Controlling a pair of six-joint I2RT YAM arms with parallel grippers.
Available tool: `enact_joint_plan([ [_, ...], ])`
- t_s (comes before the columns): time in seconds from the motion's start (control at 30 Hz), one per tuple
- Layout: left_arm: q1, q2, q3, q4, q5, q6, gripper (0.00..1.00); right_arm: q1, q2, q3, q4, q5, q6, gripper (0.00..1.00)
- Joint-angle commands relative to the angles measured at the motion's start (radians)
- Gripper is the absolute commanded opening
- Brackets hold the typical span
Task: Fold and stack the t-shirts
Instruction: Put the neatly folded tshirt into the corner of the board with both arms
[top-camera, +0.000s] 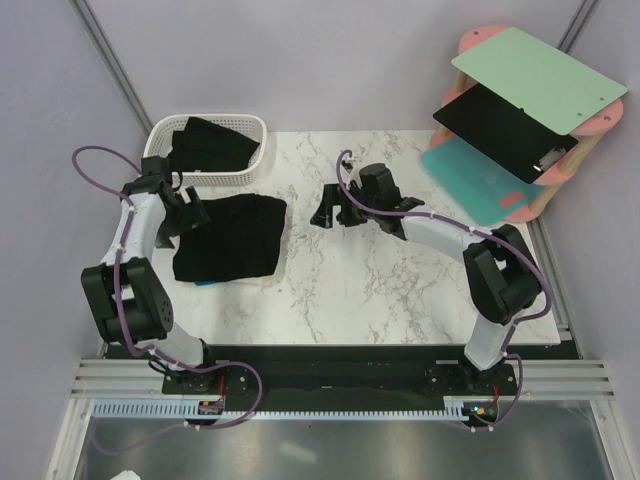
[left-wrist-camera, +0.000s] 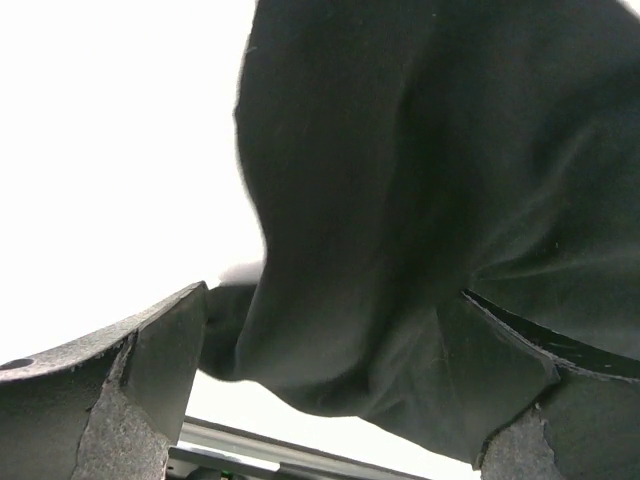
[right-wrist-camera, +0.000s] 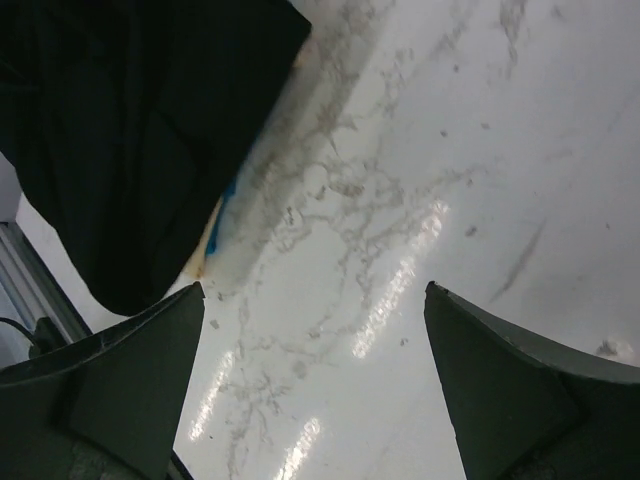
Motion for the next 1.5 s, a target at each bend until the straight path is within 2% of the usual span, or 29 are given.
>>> enact_joint_plan([
  [0.0,0.005,-0.179,-0.014,0.087,-0.035,-0.043,1.0,0.034,0.093,0.206,0.026,0.017,0.023,0.98],
  [0.13,0.005,-0.271,-0.025,0.125,-0.003,-0.044,1.0,0.072,0.207,0.379,0.026,0.009,0.042,0.98],
  [0.2,0.005,-0.267,-0.02,0.139,0.028,-0.047,1.0,0.093,0.282,0.473,0.026,-0.009,0.059,0.98],
  [0.33,0.01,-0.207,0.018,0.141,0.057,-0.075,1.0,0.132,0.382,0.599,0.027,-0.022,0.085,0.95],
  [0.47,0.071,-0.108,0.027,0.164,0.226,-0.118,1.0,0.179,0.445,0.695,0.039,-0.009,0.085,0.93],
  [0.53,0.092,-0.081,0.02,0.187,0.263,-0.129,0.98,0.187,0.463,0.738,0.038,-0.009,0.092,0.92],
  [0.83,0.157,-0.009,-0.009,0.222,0.264,-0.138,0.85,0.216,0.524,0.796,0.082,0.001,0.131,0.89],
  [1.13,0.166,0.044,-0.011,0.262,0.272,-0.143,0.67,0.229,0.584,0.815,0.11,-0.003,0.158,0.74],
  [1.23,0.168,0.054,-0.006,0.268,0.272,-0.147,0.49,0.23,0.595,0.814,0.124,-0.005,0.167,0.56],
  [1.27,0.166,0.052,-0.005,0.27,0.271,-0.147,0.34,0.23,0.597,0.815,0.128,-0.006,0.17,0.38],
  [1.33,0.168,0.046,-0.003,0.271,0.26,-0.149,0.16,0.23,0.598,0.807,0.137,-0.009,0.179,0.21],
  [1.37,0.166,0.032,-0.003,0.27,0.254,-0.149,0.02,0.23,0.597,0.803,0.148,-0.011,0.182,0.06],
  [1.4,0.166,0.022,-0.005,0.27,0.246,-0.149,0.02,0.23,0.594,0.788,0.156,-0.006,0.184,0.02],
  [1.47,0.166,-0.012,-0.005,0.27,0.229,-0.147,0.02,0.23,0.578,0.769,0.18,-0.003,0.191,0.0],
])
